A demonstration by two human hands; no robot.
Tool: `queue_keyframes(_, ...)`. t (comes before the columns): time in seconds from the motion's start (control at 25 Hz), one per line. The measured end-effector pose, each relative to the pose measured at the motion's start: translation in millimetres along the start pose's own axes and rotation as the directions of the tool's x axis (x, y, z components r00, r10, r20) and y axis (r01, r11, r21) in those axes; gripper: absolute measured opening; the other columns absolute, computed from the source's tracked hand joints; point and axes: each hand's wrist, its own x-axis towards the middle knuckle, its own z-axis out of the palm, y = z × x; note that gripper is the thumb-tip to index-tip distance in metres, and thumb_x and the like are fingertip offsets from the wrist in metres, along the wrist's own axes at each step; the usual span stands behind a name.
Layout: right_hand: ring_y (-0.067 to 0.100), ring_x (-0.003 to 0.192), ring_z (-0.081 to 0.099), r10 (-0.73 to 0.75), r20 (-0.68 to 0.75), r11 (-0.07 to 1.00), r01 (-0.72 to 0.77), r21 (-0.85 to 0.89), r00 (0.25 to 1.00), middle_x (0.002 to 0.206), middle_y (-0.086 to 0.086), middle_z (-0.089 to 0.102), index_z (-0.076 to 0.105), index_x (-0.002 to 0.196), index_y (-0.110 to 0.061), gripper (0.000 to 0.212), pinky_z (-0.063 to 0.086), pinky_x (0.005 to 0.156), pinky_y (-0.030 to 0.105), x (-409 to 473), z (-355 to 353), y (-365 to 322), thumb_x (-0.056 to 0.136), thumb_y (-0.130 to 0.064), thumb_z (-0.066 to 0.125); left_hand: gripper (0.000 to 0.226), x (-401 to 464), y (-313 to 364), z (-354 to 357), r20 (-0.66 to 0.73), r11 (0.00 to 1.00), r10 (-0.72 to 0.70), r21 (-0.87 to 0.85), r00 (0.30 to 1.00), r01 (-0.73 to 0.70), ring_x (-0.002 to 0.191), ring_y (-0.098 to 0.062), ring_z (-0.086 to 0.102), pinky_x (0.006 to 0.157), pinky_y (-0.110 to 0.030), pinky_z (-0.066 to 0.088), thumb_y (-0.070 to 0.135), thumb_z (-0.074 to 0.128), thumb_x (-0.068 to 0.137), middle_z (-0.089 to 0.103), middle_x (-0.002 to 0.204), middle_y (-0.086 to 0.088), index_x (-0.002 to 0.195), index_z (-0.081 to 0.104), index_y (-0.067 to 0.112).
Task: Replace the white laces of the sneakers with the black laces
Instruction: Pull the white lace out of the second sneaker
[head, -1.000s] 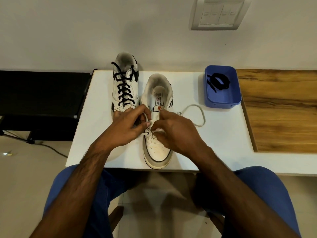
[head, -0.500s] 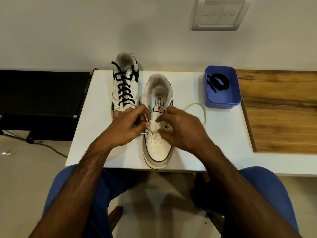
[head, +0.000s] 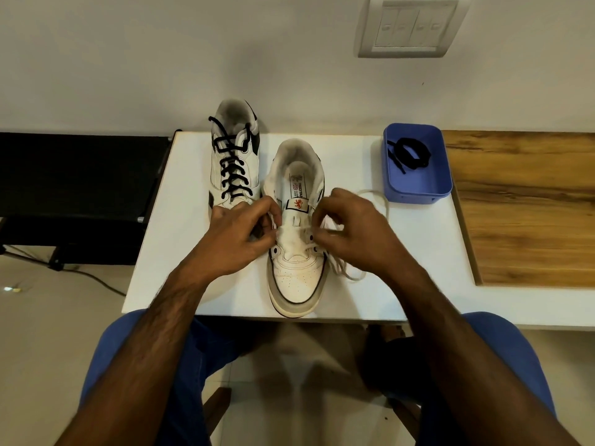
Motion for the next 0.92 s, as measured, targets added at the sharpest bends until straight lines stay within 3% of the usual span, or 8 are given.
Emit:
queue_keyframes(0.2,0.009,0.069,0.059,0.260,-0.208,0.948,-0.208,0.240,0.943,0.077,-0.008,0.063,0.064,0.090,-0.022,0.005,0.054,0.068,0.036,4,-23,28,0.093,-0.025,0.068,0.016,1,11,13,-0.048,0.914,0.206,0.366,0.977,-0.174,0.092,-0.008,0.040,0.079,-0.033,0.017,0.048,0.057,0.090,0.047,0.093,0.014,0.097,0.061,0.034)
queue_keyframes(0.36,0.013,0.071,0.067,0.296,-0.144,0.925,-0.246,0.291,0.944,0.080,-0.003,0.069,0.063,0.092,-0.019,0.006,0.060,0.073,0.041,2,-23,27,0.094,-0.022,0.068,0.034,2,20,23,-0.053,0.892,0.221,0.415,0.974,-0.180,0.095,-0.011,0.039,0.079,-0.031,0.014,0.065,0.058,0.084,0.045,0.100,0.011,0.099,0.064,0.035)
queue_keyframes(0.44,0.019,0.070,0.068,0.264,-0.101,0.849,-0.182,0.496,0.959,0.081,0.005,0.073,0.061,0.094,-0.010,0.006,0.058,0.068,0.041,2,-24,19,0.097,-0.014,0.062,0.039,3,26,29,-0.065,0.905,0.190,0.399,0.980,-0.149,0.101,-0.013,0.043,0.080,-0.032,0.016,0.069,0.059,0.082,0.048,0.106,0.012,0.101,0.063,0.035)
queue_keyframes(0.6,0.026,0.079,0.069,0.227,-0.020,0.192,-0.024,0.981,0.974,0.096,0.020,0.072,0.048,0.094,-0.009,0.010,0.054,0.068,0.031,5,-33,-1,0.102,-0.006,0.042,0.029,4,35,43,-0.073,0.919,0.146,0.380,0.987,-0.108,0.107,-0.012,0.044,0.079,-0.031,0.015,0.059,0.067,0.084,0.058,0.108,0.018,0.101,0.062,0.036)
queue_keyframes(0.68,0.031,0.094,0.072,0.287,-0.031,0.065,0.013,0.998,0.957,0.111,0.022,0.071,0.048,0.108,-0.008,0.009,0.058,0.080,0.034,8,-28,2,0.102,-0.004,0.044,0.016,4,37,43,-0.098,0.937,0.121,0.339,0.988,-0.081,0.104,-0.010,0.045,0.079,-0.032,0.016,0.048,0.070,0.087,0.062,0.096,0.021,0.095,0.063,0.036)
queue_keyframes(0.72,0.031,0.098,0.072,0.329,-0.048,0.153,-0.003,0.988,0.943,0.116,0.020,0.070,0.046,0.120,-0.008,0.020,0.058,0.083,0.034,9,-25,5,0.101,-0.002,0.048,0.012,3,36,41,-0.125,0.955,0.102,0.291,0.987,-0.062,0.102,-0.008,0.046,0.078,-0.032,0.016,0.041,0.071,0.089,0.062,0.089,0.021,0.094,0.063,0.035)
queue_keyframes(0.84,0.015,0.091,0.073,0.338,-0.141,0.766,-0.185,0.616,0.931,0.126,0.003,0.064,0.026,0.148,-0.020,0.067,0.056,0.079,0.022,3,-19,17,0.095,-0.003,0.062,0.019,2,37,39,-0.222,0.983,0.071,0.178,0.972,-0.031,0.095,-0.011,0.054,0.079,-0.032,0.018,0.023,0.070,0.090,0.061,0.083,0.018,0.101,0.056,0.029)
queue_keyframes(0.92,0.010,0.094,0.067,0.309,-0.138,0.892,-0.237,0.385,0.941,0.132,-0.001,0.053,0.019,0.151,-0.026,0.081,0.054,0.076,0.015,-2,-22,19,0.091,-0.007,0.069,0.021,3,39,39,-0.278,0.981,0.062,0.192,0.959,-0.008,0.090,-0.014,0.056,0.081,-0.034,0.021,0.023,0.064,0.089,0.060,0.084,0.014,0.105,0.051,0.025)
